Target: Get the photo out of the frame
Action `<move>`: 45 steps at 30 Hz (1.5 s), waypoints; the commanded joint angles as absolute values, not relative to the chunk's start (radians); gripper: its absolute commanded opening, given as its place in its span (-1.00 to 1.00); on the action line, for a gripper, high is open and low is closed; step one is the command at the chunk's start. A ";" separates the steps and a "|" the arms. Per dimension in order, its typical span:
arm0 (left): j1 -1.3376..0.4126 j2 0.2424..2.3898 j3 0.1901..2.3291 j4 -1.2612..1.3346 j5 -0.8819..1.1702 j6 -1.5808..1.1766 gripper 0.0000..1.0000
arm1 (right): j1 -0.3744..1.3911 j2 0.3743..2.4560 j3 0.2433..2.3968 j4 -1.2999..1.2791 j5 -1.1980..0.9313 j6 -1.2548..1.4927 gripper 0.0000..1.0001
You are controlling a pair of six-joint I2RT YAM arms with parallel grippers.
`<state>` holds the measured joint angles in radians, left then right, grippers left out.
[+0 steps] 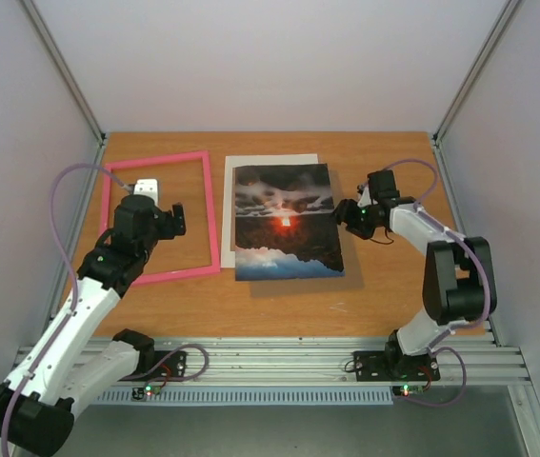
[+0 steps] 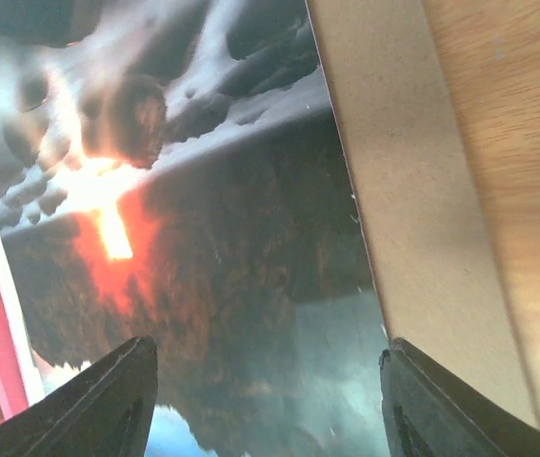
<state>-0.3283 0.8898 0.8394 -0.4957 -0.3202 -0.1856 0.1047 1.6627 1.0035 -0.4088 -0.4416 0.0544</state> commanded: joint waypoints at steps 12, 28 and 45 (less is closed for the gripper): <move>-0.331 0.624 0.850 -0.566 -0.360 -0.215 0.99 | 0.099 1.024 1.027 -0.799 -0.066 -0.123 0.88; -0.331 0.325 0.805 -0.810 -0.473 -0.227 0.99 | 0.104 0.652 0.920 -0.873 0.078 -0.268 0.97; -0.330 0.113 0.697 -0.848 -0.507 -0.306 0.99 | 0.182 0.486 0.820 -0.862 0.143 -0.231 0.97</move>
<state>-0.3294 0.1429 0.7040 -0.8608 -0.4721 -0.2882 0.1616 0.4980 0.8215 -0.8745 0.1135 -0.2405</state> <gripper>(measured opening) 0.994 0.985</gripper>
